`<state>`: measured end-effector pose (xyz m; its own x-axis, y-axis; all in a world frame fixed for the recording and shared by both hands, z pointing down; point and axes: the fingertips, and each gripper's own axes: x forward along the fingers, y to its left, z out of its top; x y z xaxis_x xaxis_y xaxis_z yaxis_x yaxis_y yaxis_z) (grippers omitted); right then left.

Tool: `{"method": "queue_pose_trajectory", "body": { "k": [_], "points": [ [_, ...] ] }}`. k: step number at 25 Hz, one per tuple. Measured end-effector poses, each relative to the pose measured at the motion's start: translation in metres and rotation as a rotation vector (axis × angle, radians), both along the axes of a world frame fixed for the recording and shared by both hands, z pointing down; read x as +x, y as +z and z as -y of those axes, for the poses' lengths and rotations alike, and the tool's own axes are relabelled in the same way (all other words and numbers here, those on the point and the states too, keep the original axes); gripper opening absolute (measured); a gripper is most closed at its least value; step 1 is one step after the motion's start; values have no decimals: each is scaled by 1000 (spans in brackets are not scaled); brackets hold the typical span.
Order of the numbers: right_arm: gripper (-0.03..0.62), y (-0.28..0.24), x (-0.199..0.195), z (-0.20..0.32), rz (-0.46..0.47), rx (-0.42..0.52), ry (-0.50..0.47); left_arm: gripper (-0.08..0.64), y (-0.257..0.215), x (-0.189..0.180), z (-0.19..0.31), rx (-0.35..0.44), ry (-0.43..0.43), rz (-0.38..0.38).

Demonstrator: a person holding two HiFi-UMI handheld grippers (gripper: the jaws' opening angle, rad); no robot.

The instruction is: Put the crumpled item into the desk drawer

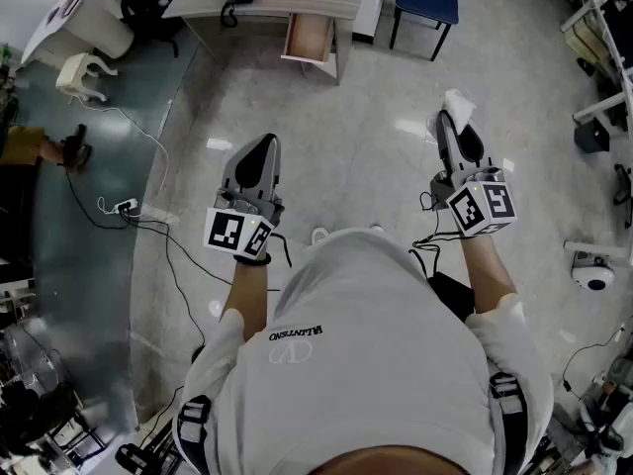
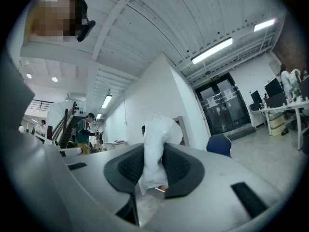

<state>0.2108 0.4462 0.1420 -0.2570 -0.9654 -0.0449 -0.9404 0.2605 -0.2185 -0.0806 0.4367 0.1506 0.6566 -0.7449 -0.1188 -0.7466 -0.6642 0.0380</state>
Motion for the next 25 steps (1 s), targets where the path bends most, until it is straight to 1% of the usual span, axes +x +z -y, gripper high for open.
{"method": "queue_pose_trajectory", "body": {
  "k": [6, 12, 20, 25],
  "points": [
    [86, 2, 5, 3, -10, -4, -2, -2, 2, 6, 2, -5, 7, -4],
    [87, 2, 10, 2, 19, -5, -11, -2, 2, 11, 2, -9, 9, -3],
    [89, 5, 17, 1, 23, -11, -37, -2, 3, 20, -5, -14, -7, 5],
    [89, 2, 27, 0, 24, -3, -62, -2, -1, 33, -10, -8, -24, 9]
  ]
}}
